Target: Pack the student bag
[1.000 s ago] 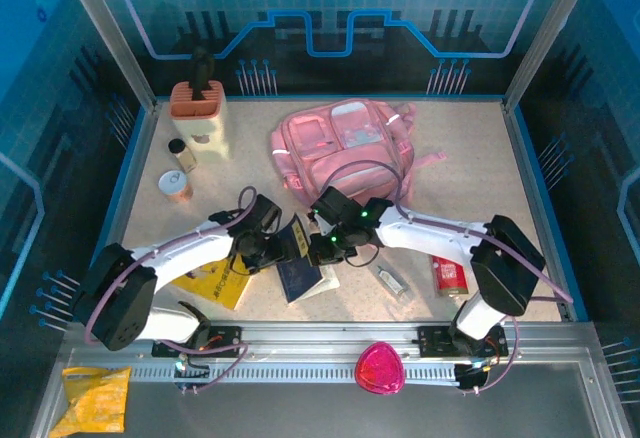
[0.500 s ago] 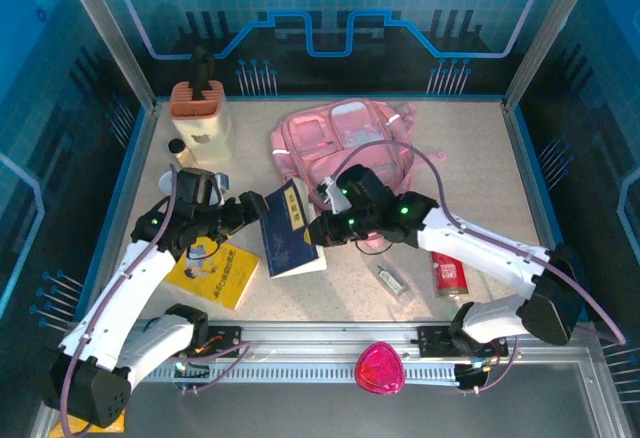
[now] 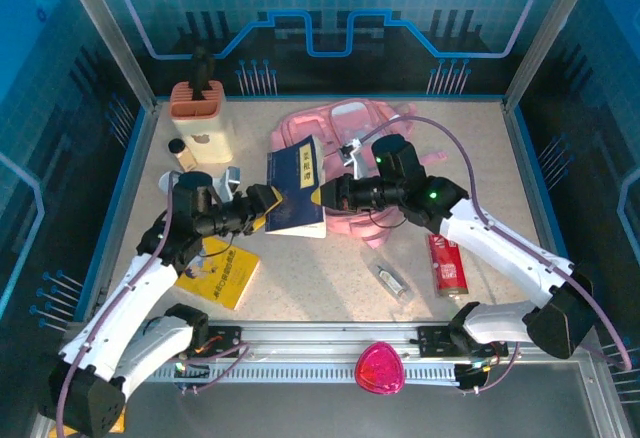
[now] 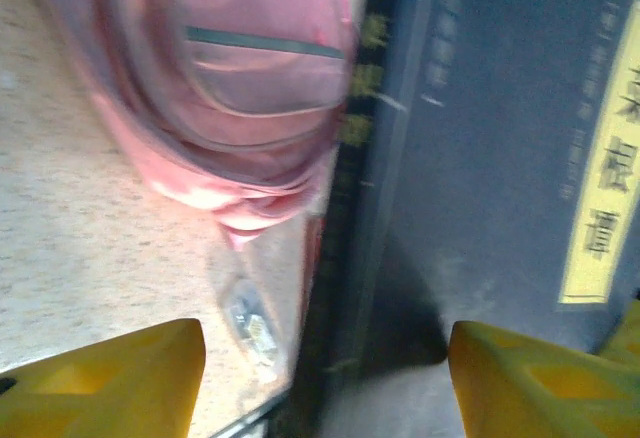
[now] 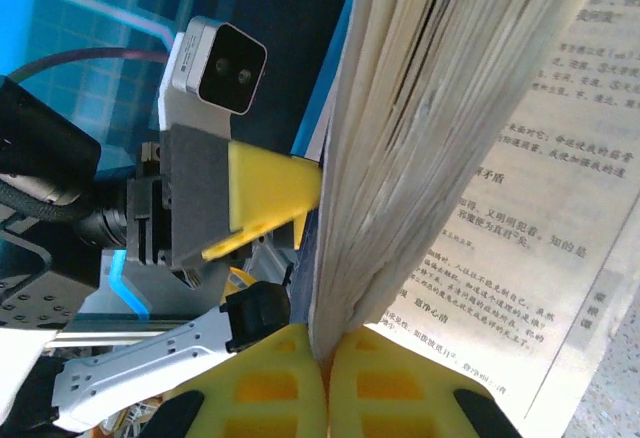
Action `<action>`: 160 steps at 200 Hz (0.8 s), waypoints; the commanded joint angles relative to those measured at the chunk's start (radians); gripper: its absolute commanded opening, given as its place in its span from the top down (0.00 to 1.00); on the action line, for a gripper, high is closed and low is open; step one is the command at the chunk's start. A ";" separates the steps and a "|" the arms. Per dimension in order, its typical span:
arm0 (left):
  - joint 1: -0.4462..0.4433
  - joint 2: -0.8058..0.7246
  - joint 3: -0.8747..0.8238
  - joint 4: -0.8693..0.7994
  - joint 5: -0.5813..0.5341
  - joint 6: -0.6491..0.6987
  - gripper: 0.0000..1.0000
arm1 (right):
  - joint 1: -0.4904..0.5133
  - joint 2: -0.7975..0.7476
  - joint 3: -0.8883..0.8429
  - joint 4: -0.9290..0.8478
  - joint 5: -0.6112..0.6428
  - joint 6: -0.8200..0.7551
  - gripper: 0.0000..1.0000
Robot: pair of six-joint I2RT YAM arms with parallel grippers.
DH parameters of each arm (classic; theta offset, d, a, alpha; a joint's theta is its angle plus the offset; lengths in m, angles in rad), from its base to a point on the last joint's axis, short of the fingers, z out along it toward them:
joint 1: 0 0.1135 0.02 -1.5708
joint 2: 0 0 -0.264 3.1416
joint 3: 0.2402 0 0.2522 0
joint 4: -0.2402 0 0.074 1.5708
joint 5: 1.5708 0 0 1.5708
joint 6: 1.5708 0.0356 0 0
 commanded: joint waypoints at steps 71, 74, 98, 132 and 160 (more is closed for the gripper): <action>-0.082 0.036 0.026 0.251 0.043 -0.080 0.82 | -0.068 -0.075 -0.102 0.072 -0.036 0.019 0.79; -0.083 0.039 0.027 0.255 0.042 -0.080 0.84 | -0.070 -0.078 -0.105 0.068 -0.036 0.020 0.76; -0.085 0.054 0.054 0.287 0.035 -0.089 0.90 | -0.093 -0.110 -0.134 0.050 -0.038 0.026 0.48; -0.100 0.076 0.092 0.365 0.009 -0.111 0.98 | -0.127 -0.155 -0.167 -0.005 -0.030 0.059 0.06; -0.137 0.116 0.113 0.480 -0.014 -0.138 1.00 | -0.129 -0.142 -0.168 0.013 -0.064 0.093 0.00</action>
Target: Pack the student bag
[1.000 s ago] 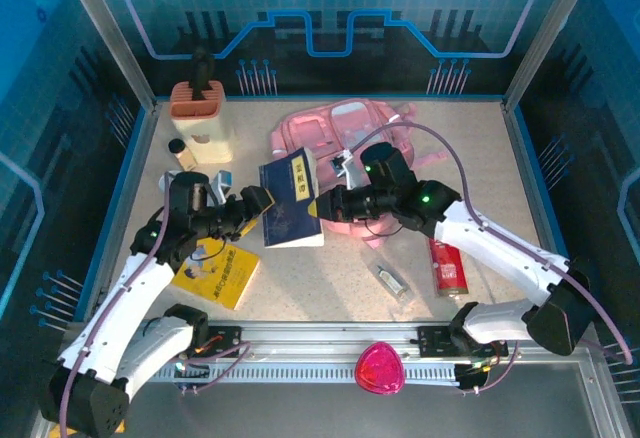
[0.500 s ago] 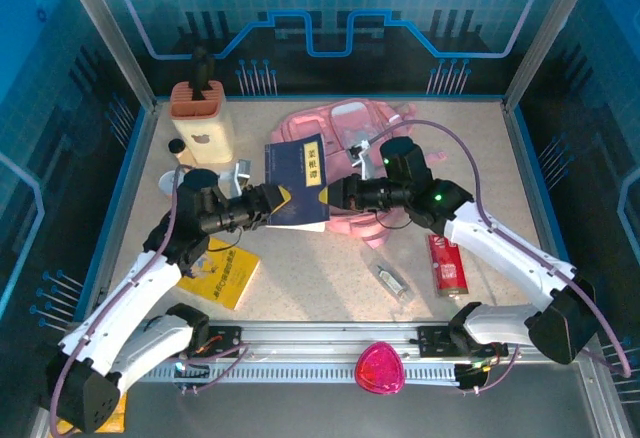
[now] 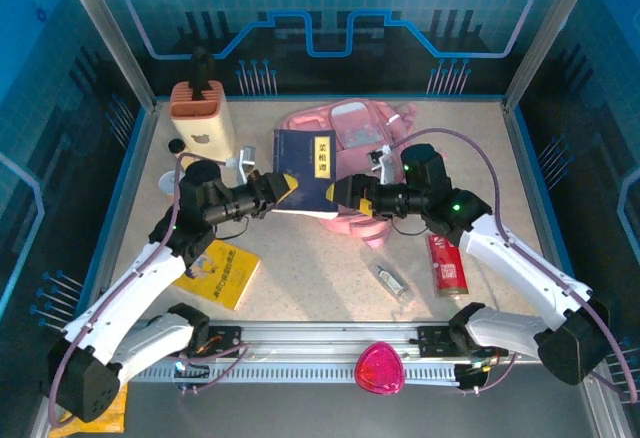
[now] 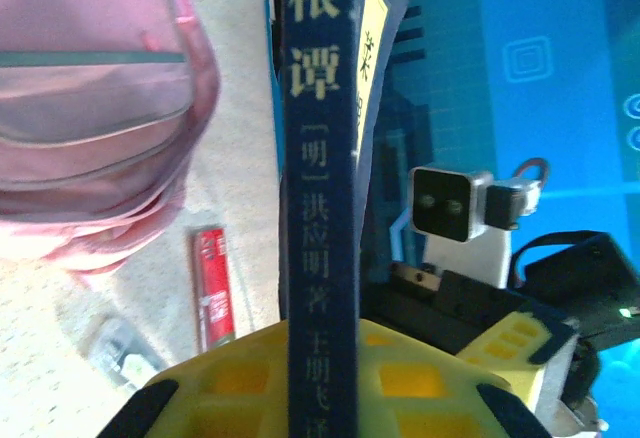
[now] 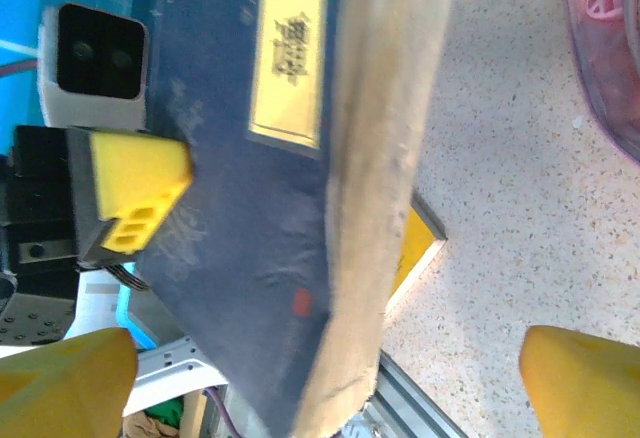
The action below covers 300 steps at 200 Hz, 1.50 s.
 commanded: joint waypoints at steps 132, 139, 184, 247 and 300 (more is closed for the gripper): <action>-0.063 0.095 0.128 -0.026 -0.054 0.166 1.00 | -0.047 0.006 -0.045 0.400 -0.167 0.286 0.29; -0.064 0.094 0.128 -0.027 -0.053 0.170 1.00 | -0.049 0.006 -0.046 0.381 -0.161 0.273 0.35; -0.070 0.100 0.140 -0.069 -0.057 0.206 1.00 | -0.062 0.008 -0.071 0.383 -0.150 0.261 0.66; -0.082 0.112 0.191 -0.167 -0.068 0.301 0.71 | -0.105 -0.057 -0.078 0.231 -0.112 0.184 0.93; -0.089 0.164 0.336 -0.510 -0.264 0.632 0.44 | -0.194 -0.192 -0.034 -0.200 0.033 -0.037 0.98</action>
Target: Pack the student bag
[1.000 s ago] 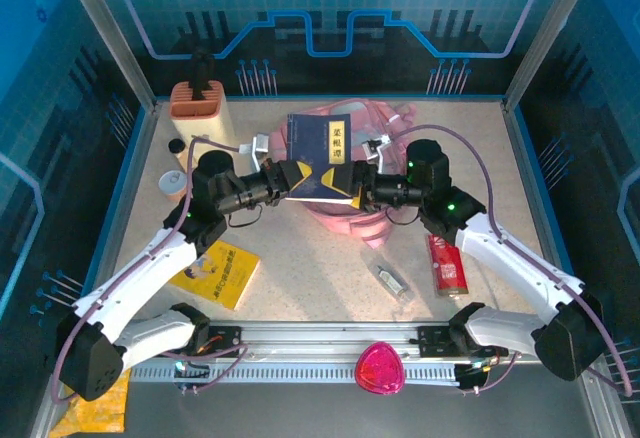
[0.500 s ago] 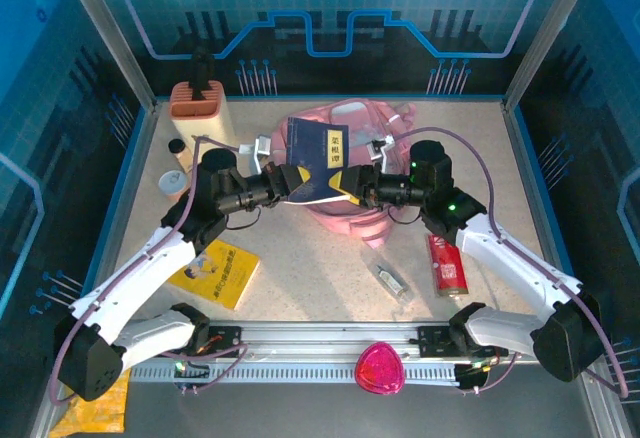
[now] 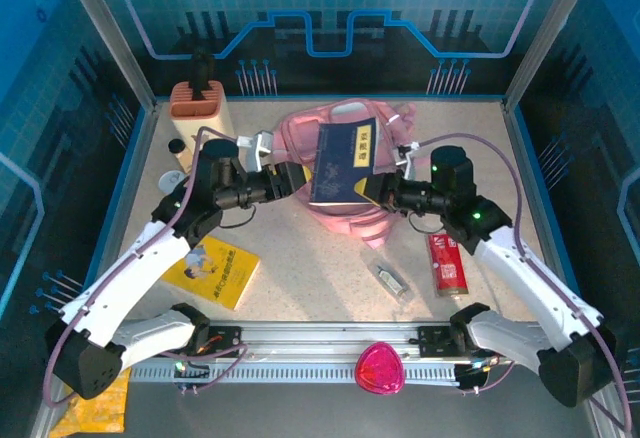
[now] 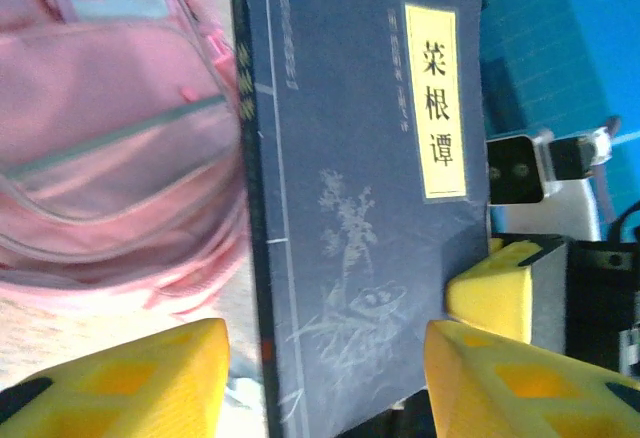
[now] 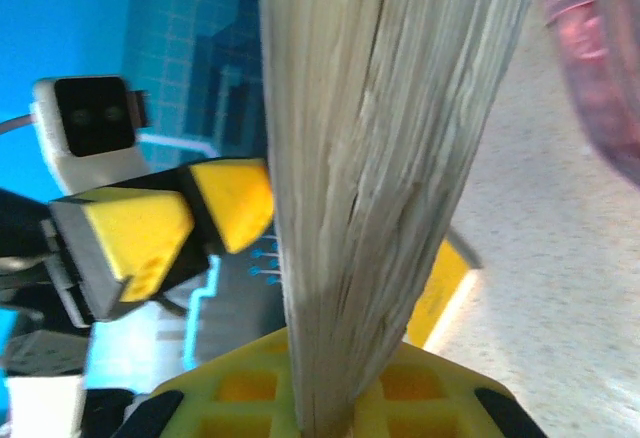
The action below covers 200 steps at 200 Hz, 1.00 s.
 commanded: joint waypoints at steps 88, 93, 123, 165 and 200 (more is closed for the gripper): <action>-0.157 0.412 0.233 -0.099 -0.185 0.662 0.37 | -0.317 -0.219 0.023 -0.620 0.167 -0.341 0.99; -0.164 0.437 0.249 -0.100 -0.179 0.689 0.37 | -0.332 -0.227 0.016 -0.625 0.160 -0.346 0.99; -0.216 0.585 0.356 -0.132 -0.255 0.835 0.34 | -0.385 -0.245 -0.012 -0.636 0.132 -0.361 0.99; -0.240 0.789 0.516 -0.179 -0.333 0.900 0.33 | -0.413 -0.240 -0.033 -0.641 0.125 -0.377 0.99; -0.251 0.921 0.617 -0.200 -0.359 0.934 0.31 | -0.433 -0.229 -0.066 -0.632 0.127 -0.388 1.00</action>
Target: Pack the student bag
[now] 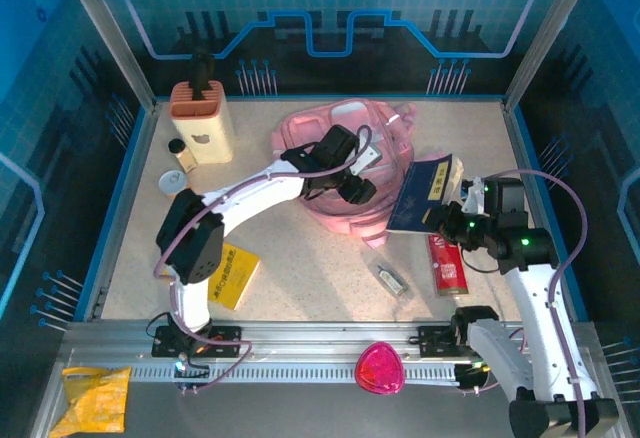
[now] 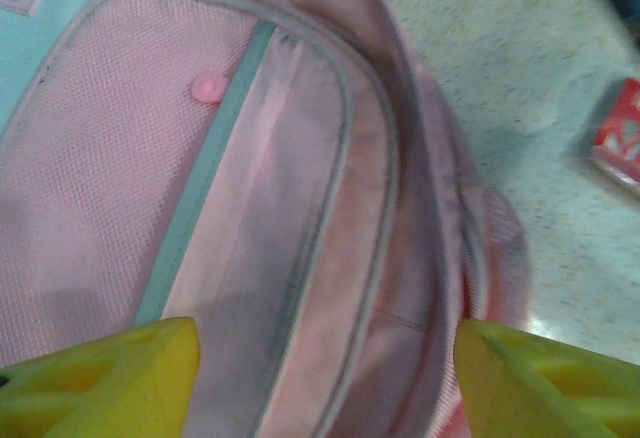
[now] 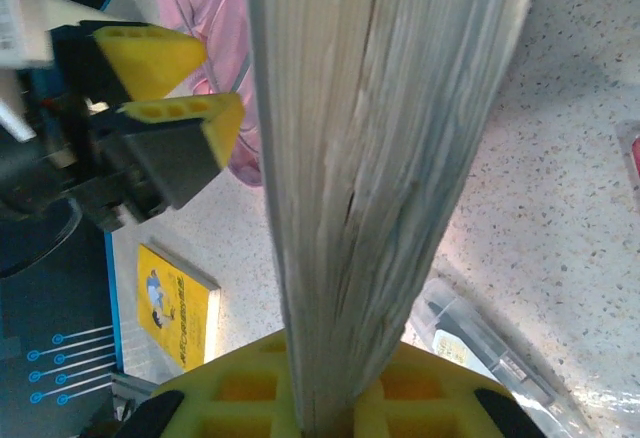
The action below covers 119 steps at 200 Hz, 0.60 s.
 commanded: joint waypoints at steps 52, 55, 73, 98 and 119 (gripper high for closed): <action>-0.034 0.235 0.206 -0.074 -0.099 0.100 0.29 | -0.039 0.026 -0.043 0.038 -0.046 -0.025 1.00; -0.037 0.240 0.211 -0.076 -0.112 0.105 0.29 | -0.040 0.026 -0.042 0.037 -0.045 -0.027 1.00; -0.046 0.275 0.233 -0.084 -0.195 0.113 0.29 | -0.042 0.026 -0.044 0.032 -0.042 -0.031 1.00; -0.046 0.288 0.223 -0.056 -0.271 0.103 0.35 | -0.046 0.031 -0.049 0.042 -0.056 -0.029 1.00; -0.045 0.284 0.209 -0.040 -0.299 0.101 0.47 | -0.048 0.028 -0.038 0.027 -0.052 -0.039 1.00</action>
